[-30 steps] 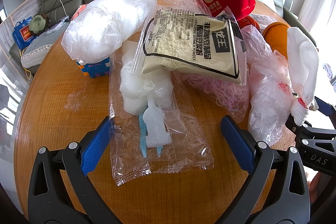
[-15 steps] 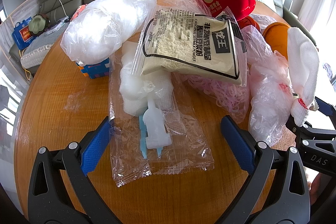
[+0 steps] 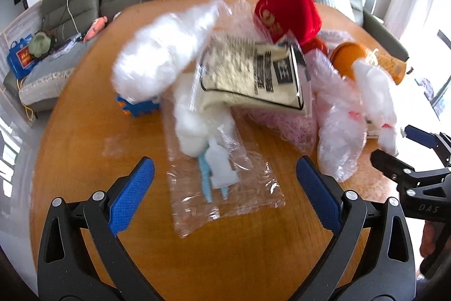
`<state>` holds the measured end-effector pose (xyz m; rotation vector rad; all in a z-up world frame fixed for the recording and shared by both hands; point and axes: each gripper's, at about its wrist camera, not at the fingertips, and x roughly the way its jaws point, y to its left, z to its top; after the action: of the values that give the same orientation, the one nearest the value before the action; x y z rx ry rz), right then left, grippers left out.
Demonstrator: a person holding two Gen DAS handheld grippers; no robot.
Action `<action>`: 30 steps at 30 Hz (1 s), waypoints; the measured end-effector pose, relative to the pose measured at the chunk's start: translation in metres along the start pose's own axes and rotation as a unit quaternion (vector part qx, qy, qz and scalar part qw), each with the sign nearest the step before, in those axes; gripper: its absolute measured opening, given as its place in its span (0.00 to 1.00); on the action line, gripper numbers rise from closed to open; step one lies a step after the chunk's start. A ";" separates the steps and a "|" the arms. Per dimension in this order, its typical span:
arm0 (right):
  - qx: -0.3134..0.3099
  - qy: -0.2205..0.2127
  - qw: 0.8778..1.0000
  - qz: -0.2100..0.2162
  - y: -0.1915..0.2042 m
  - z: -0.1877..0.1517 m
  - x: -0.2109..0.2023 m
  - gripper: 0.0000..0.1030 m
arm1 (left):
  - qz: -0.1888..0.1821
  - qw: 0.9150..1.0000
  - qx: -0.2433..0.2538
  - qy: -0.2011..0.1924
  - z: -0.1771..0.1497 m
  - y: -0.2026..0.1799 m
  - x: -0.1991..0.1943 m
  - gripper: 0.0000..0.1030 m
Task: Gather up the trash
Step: 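Grasp the white towel with the right tool while the left tool grasps a plastic bag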
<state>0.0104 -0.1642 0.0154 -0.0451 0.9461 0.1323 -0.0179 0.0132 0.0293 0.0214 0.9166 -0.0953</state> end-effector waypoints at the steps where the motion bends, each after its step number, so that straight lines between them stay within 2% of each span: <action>1: 0.001 -0.002 1.000 0.004 -0.002 0.002 -0.005 0.98 | -0.003 1.000 0.001 0.000 0.001 0.002 -0.003 0.94; 5: 0.015 -0.015 0.999 0.031 -0.006 0.010 -0.032 0.98 | -0.007 1.000 -0.004 -0.013 0.005 0.015 -0.021 0.94; 9: 0.021 -0.027 0.998 0.050 -0.006 0.021 -0.051 0.98 | 0.012 0.999 -0.018 -0.027 0.009 0.028 -0.032 0.94; 13: 0.021 -0.026 0.997 0.074 0.007 0.032 -0.055 0.97 | 0.007 0.999 -0.040 -0.030 0.019 0.045 -0.036 0.94; 17: 0.007 -0.002 0.997 0.076 0.027 0.036 -0.040 0.90 | 0.001 0.999 -0.042 -0.033 0.037 0.062 -0.037 0.94; 19: -0.006 0.007 0.998 0.065 0.034 0.035 -0.029 0.78 | -0.001 0.999 -0.038 -0.036 0.044 0.066 -0.038 0.94; 20: -0.009 0.015 0.998 0.061 0.037 0.034 -0.023 0.75 | -0.002 0.999 -0.037 -0.037 0.048 0.066 -0.038 0.94; 22: -0.007 0.037 0.998 0.053 0.039 0.035 -0.010 0.56 | -0.004 0.999 -0.034 -0.037 0.052 0.067 -0.037 0.94; 23: -0.004 0.044 0.998 0.054 0.039 0.035 -0.005 0.53 | -0.005 0.999 -0.033 -0.039 0.055 0.068 -0.036 0.94; 25: -0.001 0.039 0.997 0.064 0.039 0.035 -0.008 0.31 | -0.001 0.999 -0.032 -0.044 0.061 0.070 -0.034 0.94; 28: -0.007 0.029 0.997 0.070 0.040 0.035 -0.015 0.25 | 0.003 0.998 -0.026 -0.052 0.066 0.068 -0.031 0.94; 30: -0.007 0.027 0.996 0.080 0.041 0.036 -0.019 0.25 | 0.011 0.999 -0.016 -0.050 0.072 0.067 -0.025 0.94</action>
<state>0.0229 -0.1218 0.0521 0.0148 1.0020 0.2864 0.0306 0.0773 0.0914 -0.0037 0.8169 -0.0607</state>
